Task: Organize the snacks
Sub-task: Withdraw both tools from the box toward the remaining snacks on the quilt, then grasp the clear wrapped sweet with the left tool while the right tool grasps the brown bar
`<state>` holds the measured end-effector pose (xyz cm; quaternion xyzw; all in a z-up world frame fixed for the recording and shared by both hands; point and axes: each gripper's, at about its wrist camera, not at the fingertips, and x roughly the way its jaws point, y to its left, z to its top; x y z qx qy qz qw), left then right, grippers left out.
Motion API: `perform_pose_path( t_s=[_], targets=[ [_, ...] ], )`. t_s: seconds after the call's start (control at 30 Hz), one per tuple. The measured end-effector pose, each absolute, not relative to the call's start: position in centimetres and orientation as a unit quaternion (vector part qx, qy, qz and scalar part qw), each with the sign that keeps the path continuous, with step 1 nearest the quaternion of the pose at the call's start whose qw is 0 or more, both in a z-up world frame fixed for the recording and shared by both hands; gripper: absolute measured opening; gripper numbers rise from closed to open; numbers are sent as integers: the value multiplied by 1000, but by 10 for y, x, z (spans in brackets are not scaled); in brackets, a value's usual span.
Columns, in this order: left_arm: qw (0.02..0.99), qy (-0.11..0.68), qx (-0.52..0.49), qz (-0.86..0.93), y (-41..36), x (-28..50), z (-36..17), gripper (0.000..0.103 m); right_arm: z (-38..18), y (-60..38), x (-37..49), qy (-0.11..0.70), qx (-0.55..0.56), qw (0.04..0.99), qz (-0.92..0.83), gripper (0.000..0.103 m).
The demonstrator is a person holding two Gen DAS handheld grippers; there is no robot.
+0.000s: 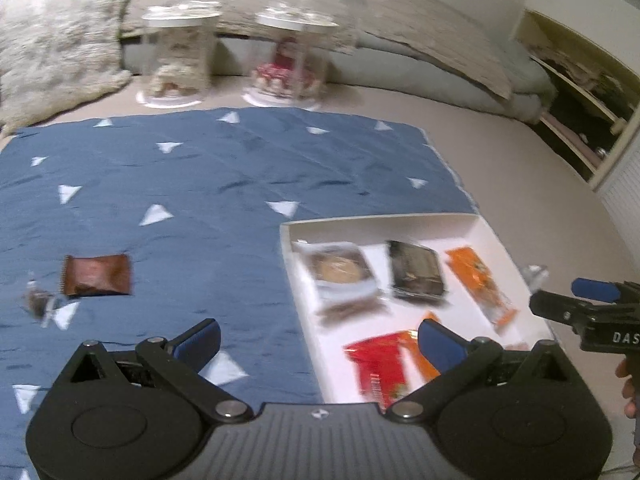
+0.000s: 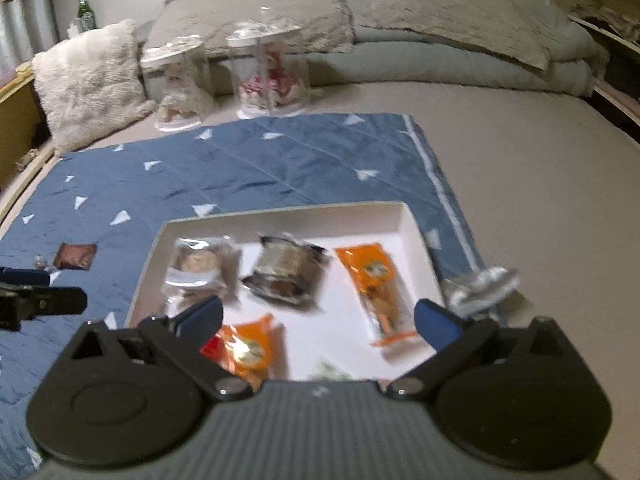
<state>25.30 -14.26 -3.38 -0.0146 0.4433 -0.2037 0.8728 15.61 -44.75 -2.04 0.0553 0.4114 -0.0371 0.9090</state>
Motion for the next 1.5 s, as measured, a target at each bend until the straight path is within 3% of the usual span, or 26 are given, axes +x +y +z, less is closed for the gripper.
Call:
perform_pose_path(
  t_s=[0.73, 1.2, 1.5],
  targets=[
    [897, 430, -61, -79, 26, 282, -22, 103, -20, -304, 227, 399, 24, 912, 89, 102],
    [896, 435, -84, -36, 98, 307, -48, 103, -45, -211, 267, 404, -26, 897, 180, 103],
    [894, 432, -116, -9, 123, 348, -74, 103, -83, -179, 338, 420, 35, 897, 135, 101]
  ],
)
